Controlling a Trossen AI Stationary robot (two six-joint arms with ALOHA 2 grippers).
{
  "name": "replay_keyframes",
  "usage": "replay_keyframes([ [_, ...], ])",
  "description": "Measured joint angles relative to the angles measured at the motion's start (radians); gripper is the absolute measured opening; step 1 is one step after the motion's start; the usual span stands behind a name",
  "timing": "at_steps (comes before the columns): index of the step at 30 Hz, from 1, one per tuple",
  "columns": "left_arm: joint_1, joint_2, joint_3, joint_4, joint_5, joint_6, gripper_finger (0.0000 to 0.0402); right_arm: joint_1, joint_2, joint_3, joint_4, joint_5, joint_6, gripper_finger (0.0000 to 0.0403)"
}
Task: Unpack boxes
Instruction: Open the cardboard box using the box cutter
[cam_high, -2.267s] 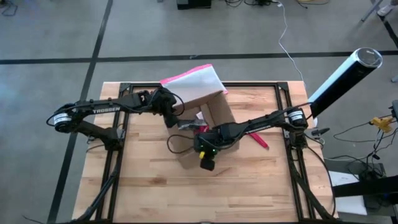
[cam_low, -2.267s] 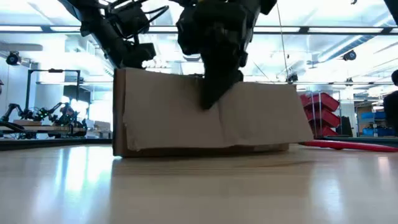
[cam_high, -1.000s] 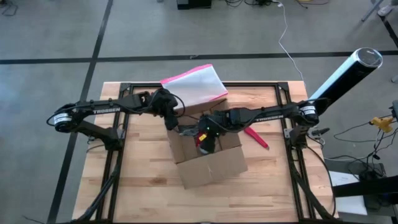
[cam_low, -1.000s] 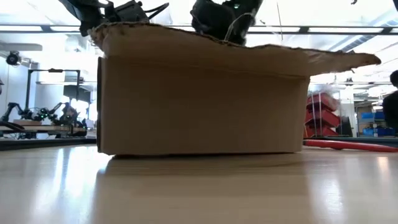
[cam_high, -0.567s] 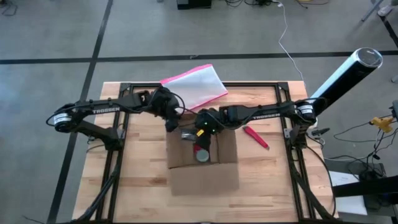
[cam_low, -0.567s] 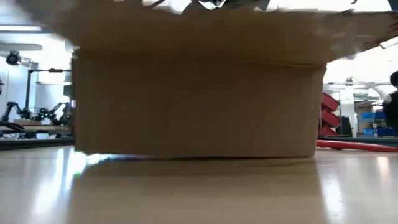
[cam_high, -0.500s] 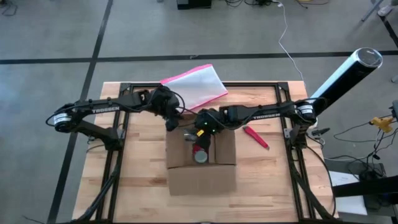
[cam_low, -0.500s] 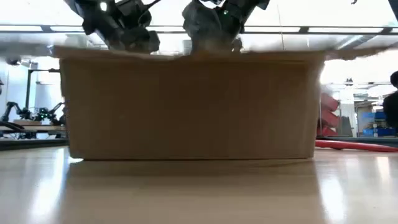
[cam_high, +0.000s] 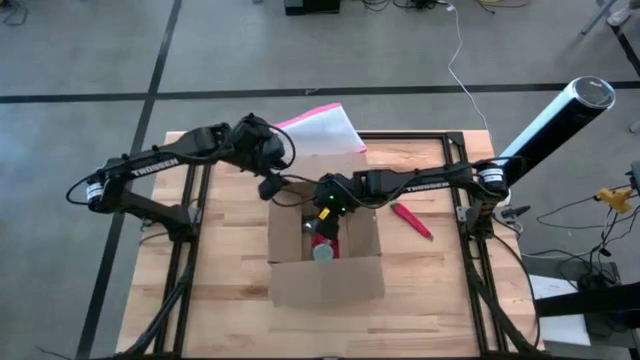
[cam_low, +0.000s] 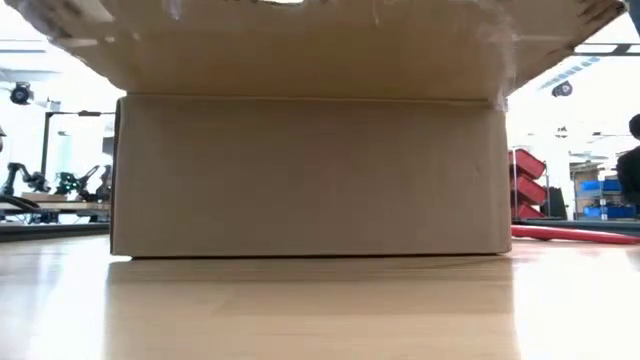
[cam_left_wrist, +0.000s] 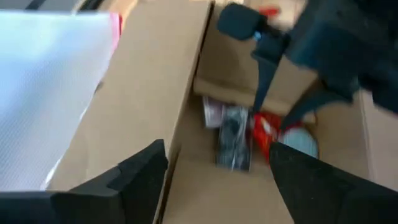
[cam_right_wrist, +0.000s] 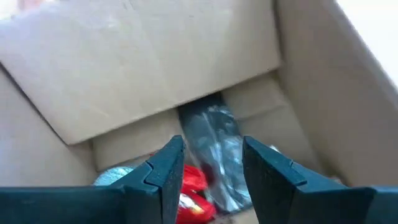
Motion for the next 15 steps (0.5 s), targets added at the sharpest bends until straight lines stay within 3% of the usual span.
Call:
replay_keyframes([
  [6, 0.0, -0.093, -0.037, -0.115, 0.0, 0.062, 0.0243, 0.002, 0.0, -0.147, 0.229, -0.08, 0.083, 0.0113],
  [15, 0.0, -0.322, -0.328, -0.044, -0.019, -0.023, 0.0205, -0.004, 0.036, -0.208, 0.318, -0.076, 0.062, 0.0089],
])
